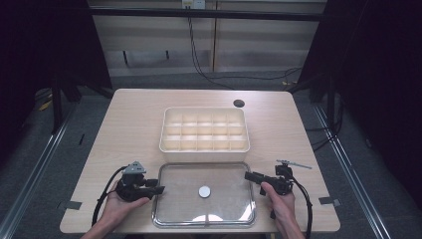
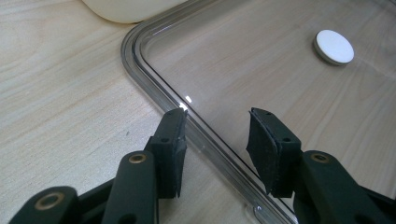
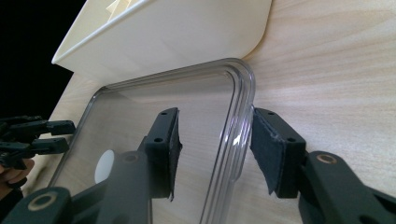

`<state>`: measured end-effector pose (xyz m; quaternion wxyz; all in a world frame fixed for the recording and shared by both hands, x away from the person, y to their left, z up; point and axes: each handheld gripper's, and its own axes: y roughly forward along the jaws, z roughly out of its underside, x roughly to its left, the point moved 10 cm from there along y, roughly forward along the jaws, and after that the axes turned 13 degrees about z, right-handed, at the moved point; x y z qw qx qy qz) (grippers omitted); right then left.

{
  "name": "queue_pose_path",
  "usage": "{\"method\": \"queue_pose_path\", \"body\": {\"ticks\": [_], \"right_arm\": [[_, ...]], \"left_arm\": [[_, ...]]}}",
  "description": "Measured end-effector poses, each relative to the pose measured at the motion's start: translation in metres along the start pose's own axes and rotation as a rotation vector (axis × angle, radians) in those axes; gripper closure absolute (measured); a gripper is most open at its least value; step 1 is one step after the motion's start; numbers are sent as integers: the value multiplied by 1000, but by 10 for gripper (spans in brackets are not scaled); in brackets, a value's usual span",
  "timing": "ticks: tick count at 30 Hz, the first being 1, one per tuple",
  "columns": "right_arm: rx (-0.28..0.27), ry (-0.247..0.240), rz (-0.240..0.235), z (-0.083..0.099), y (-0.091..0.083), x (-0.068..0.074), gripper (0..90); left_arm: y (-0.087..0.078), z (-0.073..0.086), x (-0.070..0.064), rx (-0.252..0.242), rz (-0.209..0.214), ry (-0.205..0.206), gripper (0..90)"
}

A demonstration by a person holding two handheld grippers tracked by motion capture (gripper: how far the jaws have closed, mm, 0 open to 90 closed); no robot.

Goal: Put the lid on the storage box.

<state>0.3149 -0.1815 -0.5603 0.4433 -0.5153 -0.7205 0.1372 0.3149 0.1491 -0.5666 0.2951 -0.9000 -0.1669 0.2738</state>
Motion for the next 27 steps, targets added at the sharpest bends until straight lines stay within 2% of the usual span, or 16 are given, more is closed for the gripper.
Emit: {"method": "queue_pose_path", "body": {"ticks": [5,6,8,14,16,18,19,22,24,26,27], "right_arm": [[11,24,-46,2,-2,5,551],[19,29,-80,3,-2,9,553],[7,-3,-67,3,-4,13,558],[21,-34,-81,3,-6,12,604],[34,-47,-106,3,-6,13,660],[36,-46,-125,3,-7,15,667],[37,-56,-151,3,-7,18,667],[52,-74,-162,5,-6,21,646],[53,-92,-140,5,-5,21,642],[46,-99,-139,4,-4,22,643],[40,-87,-163,2,-6,24,674]], "left_arm": [[-2,1,1,-15,30,-31,579],[-2,1,1,-17,28,-33,579],[-2,1,0,-7,18,-19,579],[-1,1,0,-8,26,-18,569],[-1,1,0,-11,27,-19,567],[-2,1,1,-11,28,-19,567],[-2,0,1,-14,30,-22,567],[-1,0,2,-20,37,-25,563],[-1,-1,3,-20,36,-34,563],[-2,-1,4,-22,35,-35,549],[-2,-2,5,-23,37,-41,534]]}}
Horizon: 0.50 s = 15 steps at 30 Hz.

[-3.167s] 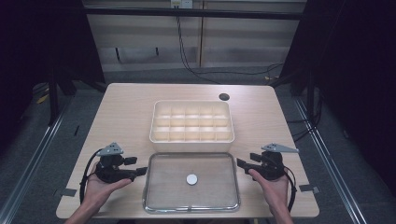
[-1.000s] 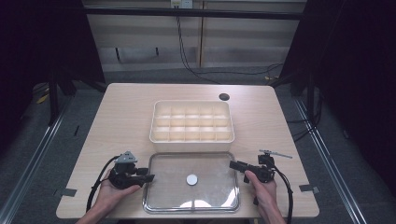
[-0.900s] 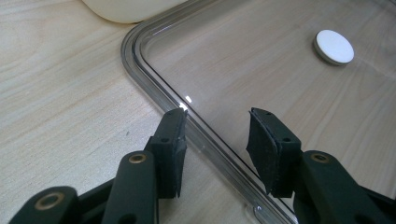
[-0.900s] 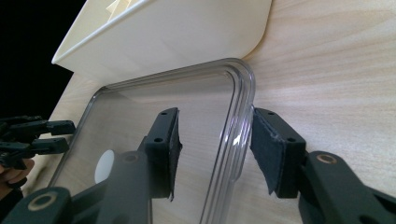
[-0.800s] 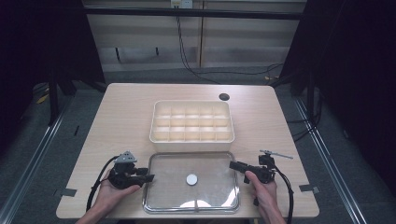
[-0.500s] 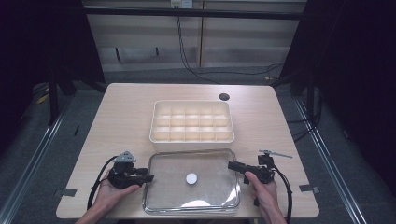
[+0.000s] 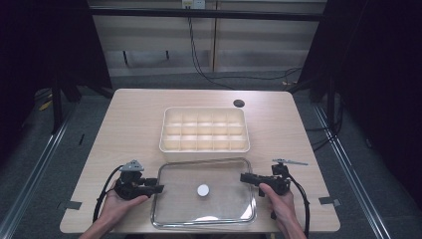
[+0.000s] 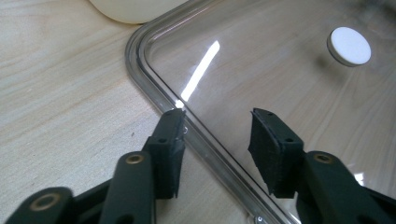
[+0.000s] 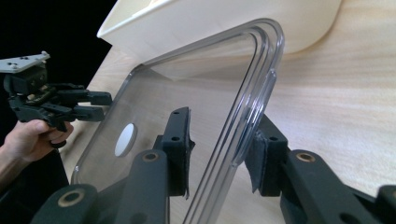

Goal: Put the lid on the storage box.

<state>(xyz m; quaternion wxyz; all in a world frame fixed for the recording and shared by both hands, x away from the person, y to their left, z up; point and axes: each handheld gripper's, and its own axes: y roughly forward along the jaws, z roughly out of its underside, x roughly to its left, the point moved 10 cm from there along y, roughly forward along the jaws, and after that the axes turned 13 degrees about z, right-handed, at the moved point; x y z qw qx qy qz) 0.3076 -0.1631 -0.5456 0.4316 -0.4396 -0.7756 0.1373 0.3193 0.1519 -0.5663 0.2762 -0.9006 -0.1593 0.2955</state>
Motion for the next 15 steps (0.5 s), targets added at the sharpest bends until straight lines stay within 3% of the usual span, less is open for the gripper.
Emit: {"method": "queue_pose_path", "body": {"ticks": [7,9,15], "right_arm": [[-10,-13,-44,1,-6,5,719],[-39,-5,-76,-2,-9,8,736],[-44,-21,-71,-3,-11,9,737]], "left_arm": [[-3,-1,4,-13,-4,-20,401],[-3,-1,3,-17,17,-32,389],[-2,-2,2,-24,32,-42,349]]}}
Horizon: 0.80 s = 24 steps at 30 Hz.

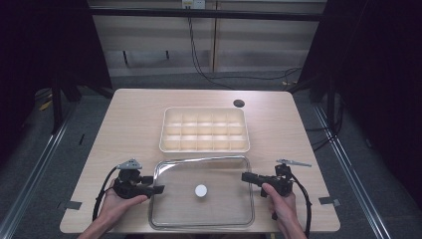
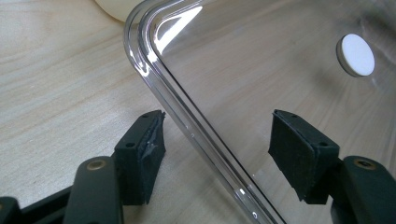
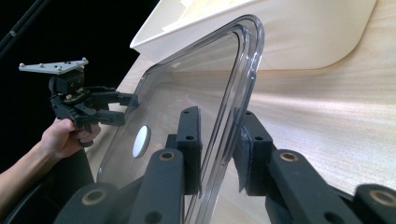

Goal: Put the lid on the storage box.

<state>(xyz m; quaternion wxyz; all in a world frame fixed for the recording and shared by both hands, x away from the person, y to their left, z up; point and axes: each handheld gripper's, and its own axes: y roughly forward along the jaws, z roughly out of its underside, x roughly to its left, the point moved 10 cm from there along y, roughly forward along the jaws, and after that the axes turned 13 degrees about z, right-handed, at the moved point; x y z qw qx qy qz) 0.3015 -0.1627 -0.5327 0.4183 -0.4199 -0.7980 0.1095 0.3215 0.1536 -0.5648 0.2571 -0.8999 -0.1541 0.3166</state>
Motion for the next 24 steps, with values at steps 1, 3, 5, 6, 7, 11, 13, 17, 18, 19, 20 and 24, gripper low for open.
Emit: {"method": "queue_pose_path", "body": {"ticks": [1,3,5,6,7,11,13,17,18,19,20,24], "right_arm": [[-9,-5,-1,-1,-1,0,737],[-12,-9,2,-2,-2,1,737],[-16,-14,8,-2,-2,0,736],[-16,-14,8,-2,-2,0,736],[-16,-10,10,-2,-2,0,735],[-21,-21,19,-3,-3,0,728],[-31,-46,41,-3,-3,-1,712],[-25,-65,62,-3,-3,-2,705],[-24,-66,65,-3,-3,-3,705],[-21,-68,73,-2,-3,-3,705],[-20,-67,68,-2,-3,-3,705],[-8,-76,86,-1,-1,-5,691]], "left_arm": [[1,0,-1,-4,14,-11,344],[2,0,-4,1,38,-17,385],[2,0,-4,0,37,-18,402],[3,0,-5,-1,38,-18,402],[3,0,-4,1,38,-21,413],[3,-1,-3,-5,47,-36,426],[3,-2,-3,-10,54,-46,432],[1,-5,-5,-26,70,-45,452],[-1,-8,-6,-42,76,-40,471],[-3,-9,-8,-49,79,-30,491],[-5,-12,-10,-63,84,-30,500],[-8,-13,-12,-76,91,-22,525]]}}
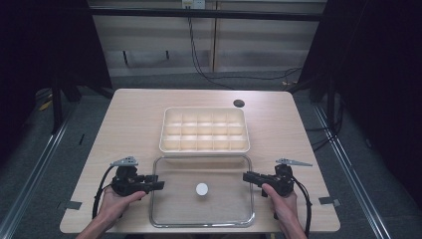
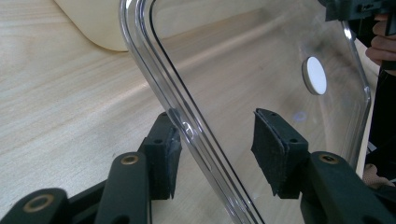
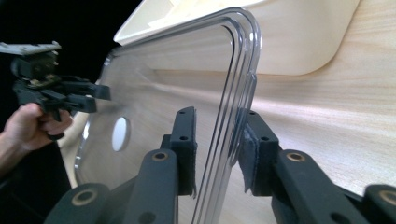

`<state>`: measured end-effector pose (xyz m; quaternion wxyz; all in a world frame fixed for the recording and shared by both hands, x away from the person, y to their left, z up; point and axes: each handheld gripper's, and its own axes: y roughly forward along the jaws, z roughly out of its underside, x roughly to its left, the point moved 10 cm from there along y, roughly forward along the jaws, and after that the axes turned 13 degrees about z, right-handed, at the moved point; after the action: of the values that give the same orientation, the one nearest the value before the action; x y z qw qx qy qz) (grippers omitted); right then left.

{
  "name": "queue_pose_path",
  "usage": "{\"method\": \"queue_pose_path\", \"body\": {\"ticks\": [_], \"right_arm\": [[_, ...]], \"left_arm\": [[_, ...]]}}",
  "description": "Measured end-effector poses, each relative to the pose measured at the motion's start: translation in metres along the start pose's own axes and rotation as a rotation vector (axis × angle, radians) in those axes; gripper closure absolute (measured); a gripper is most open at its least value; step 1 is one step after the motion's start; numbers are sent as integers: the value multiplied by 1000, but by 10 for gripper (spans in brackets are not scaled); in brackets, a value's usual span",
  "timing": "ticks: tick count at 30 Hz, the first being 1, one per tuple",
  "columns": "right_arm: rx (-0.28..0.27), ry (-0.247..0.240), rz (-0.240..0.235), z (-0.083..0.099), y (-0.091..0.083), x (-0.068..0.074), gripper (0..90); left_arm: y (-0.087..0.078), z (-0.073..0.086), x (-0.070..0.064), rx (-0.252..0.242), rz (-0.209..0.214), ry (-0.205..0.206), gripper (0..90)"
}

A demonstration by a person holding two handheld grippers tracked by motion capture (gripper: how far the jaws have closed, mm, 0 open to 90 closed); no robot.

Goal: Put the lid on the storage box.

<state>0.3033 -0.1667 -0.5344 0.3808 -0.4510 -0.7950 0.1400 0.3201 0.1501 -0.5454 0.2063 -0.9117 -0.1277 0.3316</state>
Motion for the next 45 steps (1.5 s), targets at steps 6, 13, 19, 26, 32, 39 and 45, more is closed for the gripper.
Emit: {"method": "queue_pose_path", "body": {"ticks": [6,13,19,26,32,39,45], "right_arm": [[-6,-3,4,-1,0,1,686],[-29,4,12,-3,-3,2,679],[-47,-19,24,-6,-5,5,671],[-66,-24,36,-8,-9,8,669],[-80,-30,30,-13,-11,12,689],[-115,-24,16,-20,-17,18,705],[-134,-37,45,-27,-22,23,702]], "left_arm": [[-3,-3,-3,-14,5,5,548],[-5,-11,-7,-43,20,7,587],[-7,-12,-10,-32,-5,48,572],[-8,-18,-14,-48,16,62,587],[-13,-22,-15,-62,23,53,608],[-20,-32,-21,-99,22,94,643],[-24,-34,-25,-117,23,91,669]]}}
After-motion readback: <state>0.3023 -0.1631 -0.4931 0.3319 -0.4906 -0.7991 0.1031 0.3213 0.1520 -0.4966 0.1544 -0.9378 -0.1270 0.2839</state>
